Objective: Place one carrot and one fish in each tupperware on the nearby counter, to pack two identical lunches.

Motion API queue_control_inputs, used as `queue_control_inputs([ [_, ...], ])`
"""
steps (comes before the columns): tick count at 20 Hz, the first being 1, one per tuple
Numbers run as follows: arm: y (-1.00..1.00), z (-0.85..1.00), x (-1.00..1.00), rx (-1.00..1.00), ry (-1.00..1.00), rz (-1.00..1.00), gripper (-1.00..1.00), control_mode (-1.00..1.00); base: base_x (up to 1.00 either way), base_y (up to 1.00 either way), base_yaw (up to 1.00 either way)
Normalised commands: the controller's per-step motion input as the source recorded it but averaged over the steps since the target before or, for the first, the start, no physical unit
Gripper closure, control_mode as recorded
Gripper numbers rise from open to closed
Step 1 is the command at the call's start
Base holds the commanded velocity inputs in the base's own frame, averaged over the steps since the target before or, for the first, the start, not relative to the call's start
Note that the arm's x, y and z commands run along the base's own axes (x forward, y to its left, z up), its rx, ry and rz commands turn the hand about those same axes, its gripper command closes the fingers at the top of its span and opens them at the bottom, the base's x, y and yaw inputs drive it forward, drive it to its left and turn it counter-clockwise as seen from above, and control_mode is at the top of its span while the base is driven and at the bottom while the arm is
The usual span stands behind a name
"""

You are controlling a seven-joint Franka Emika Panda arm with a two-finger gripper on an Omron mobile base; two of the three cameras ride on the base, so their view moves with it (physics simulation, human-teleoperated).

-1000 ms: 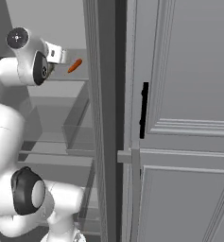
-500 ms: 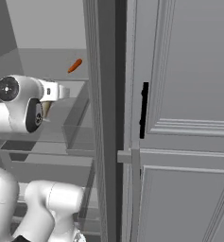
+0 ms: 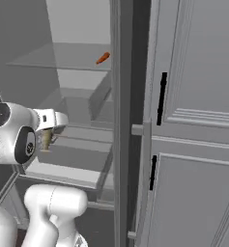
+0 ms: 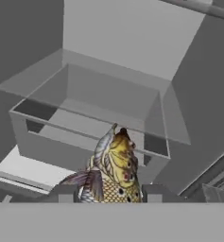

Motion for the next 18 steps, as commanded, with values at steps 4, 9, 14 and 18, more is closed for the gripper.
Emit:
queue_control_inputs([
  [4,0.00,0.00,0.00,0.00,0.00,0.00,1.00,1.00,-0.79,-0.23,0.72],
  [9,0.00,0.00,0.00,0.00,0.00,0.00,1.00,1.00,-0.44,-0.10,0.90],
  [14,0.00,0.00,0.00,0.00,0.00,0.00,1.00,1.00,-0.56,0.00,0.87],
  [18,0.00,0.00,0.00,0.00,0.00,0.00,1.00,1.00,-0.26,0.39,0.83],
])
